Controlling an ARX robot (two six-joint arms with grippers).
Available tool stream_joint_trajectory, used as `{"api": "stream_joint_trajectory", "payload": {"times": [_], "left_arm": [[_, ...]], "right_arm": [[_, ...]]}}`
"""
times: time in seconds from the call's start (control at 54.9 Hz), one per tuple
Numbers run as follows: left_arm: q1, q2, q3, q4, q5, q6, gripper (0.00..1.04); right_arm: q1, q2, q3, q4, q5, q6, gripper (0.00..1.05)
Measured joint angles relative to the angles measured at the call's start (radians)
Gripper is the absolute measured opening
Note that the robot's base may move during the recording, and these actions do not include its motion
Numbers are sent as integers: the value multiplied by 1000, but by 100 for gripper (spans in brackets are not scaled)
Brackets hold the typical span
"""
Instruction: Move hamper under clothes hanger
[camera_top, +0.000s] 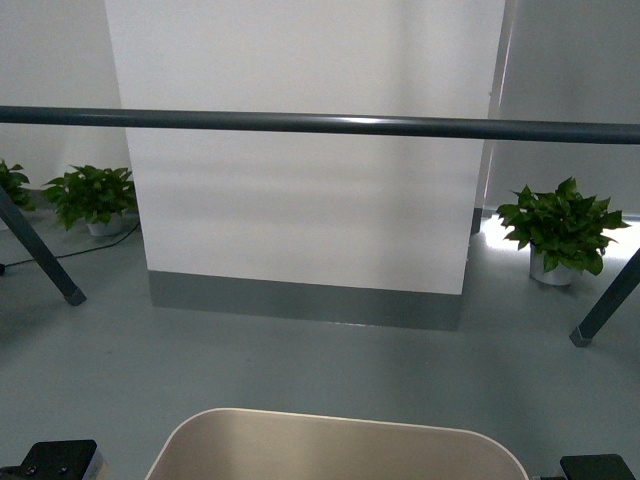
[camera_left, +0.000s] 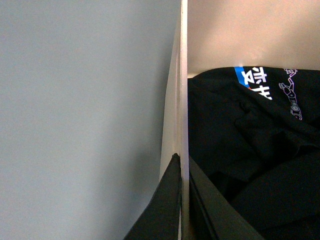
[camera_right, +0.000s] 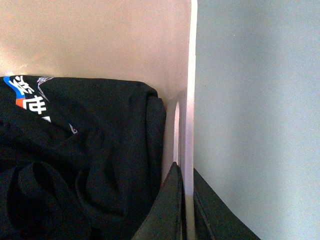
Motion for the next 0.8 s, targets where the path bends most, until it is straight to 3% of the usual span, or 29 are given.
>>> {"api": "stream_joint_trajectory", "payload": {"times": [0.164, 0.219, 0.328, 0.802], "left_arm": [[1, 8, -5, 27, 6, 1, 4], [2, 51, -16, 156, 11, 6, 4], [6, 81, 9, 178, 27, 12, 4], [61, 167, 230, -3, 48, 58, 4]], "right_arm": [[0, 0, 0, 0, -1, 0, 3], [1, 29, -13, 101, 31, 39, 3], [-6, 61, -5, 195, 46, 76, 3], [-58, 113, 185, 13, -14, 82, 3]]}}
